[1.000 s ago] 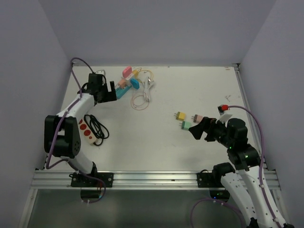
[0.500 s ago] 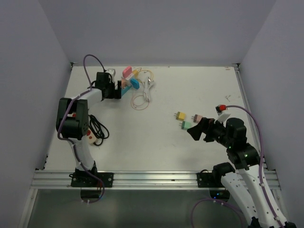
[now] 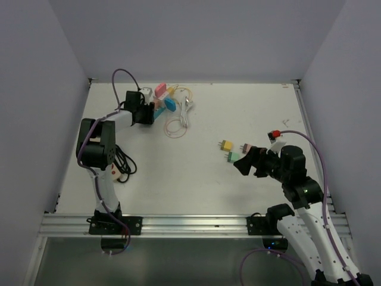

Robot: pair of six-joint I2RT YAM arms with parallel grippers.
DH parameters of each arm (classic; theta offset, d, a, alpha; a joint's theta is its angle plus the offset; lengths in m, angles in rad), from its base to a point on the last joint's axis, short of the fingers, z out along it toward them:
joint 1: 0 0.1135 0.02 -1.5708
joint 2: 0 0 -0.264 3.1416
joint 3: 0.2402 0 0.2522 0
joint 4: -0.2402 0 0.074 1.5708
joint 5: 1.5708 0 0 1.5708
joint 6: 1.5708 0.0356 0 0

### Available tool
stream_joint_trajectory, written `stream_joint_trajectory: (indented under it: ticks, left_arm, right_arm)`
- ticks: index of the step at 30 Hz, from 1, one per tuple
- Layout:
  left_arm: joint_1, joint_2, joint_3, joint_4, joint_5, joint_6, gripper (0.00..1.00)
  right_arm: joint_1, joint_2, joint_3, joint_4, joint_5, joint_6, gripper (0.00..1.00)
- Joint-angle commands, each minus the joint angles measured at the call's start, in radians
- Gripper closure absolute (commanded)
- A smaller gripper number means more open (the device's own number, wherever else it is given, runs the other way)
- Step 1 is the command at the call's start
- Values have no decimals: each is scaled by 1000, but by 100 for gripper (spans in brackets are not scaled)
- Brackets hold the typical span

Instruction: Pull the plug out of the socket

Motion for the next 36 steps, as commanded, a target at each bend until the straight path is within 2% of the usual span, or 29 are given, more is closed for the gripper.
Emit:
stream_joint_trajectory:
  ticks: [1, 4, 8, 12, 18, 23, 27, 31, 33, 34, 36]
  left_arm:
    - [-32, -46, -30, 66, 33, 24, 53]
    - [-55, -81, -74, 71, 22, 18, 70]
    - [-104, -145, -181, 111, -27, -34, 84]
    - [-159, -217, -275, 114, -98, -123, 88]
    - [-262, -360, -457, 91, -179, -297, 89]
    - [-396, -446, -603, 19, -257, -418, 82]
    - [-477, -512, -688, -13, -267, -531, 76]
    - [-601, -560, -728, -44, -237, -661, 60]
    - [-684, -582, -721, -73, -253, -707, 47]
    - [-707, -587, -718, -82, -257, -718, 47]
    - [-761, -599, -705, -104, -271, -736, 40]
  right_arm:
    - [3, 3, 0, -3, -36, -20, 5]
    - [3, -19, -6, -15, -48, -10, 5]
    - [3, -65, -15, -29, -53, -1, 5]
    - [3, -79, -24, -46, -74, 9, 5]
    - [3, -106, -35, -52, -88, 21, 6]
    - [3, -125, -64, -58, -96, 33, 6]
    - [3, -145, -99, -49, -100, 56, 7]
    - [3, -137, -109, -51, -88, 59, 7]
    - [3, -125, -106, -48, -80, 56, 7]
    - [3, -119, -106, -42, -79, 56, 8]
    - [3, -93, -104, -23, -80, 59, 8]
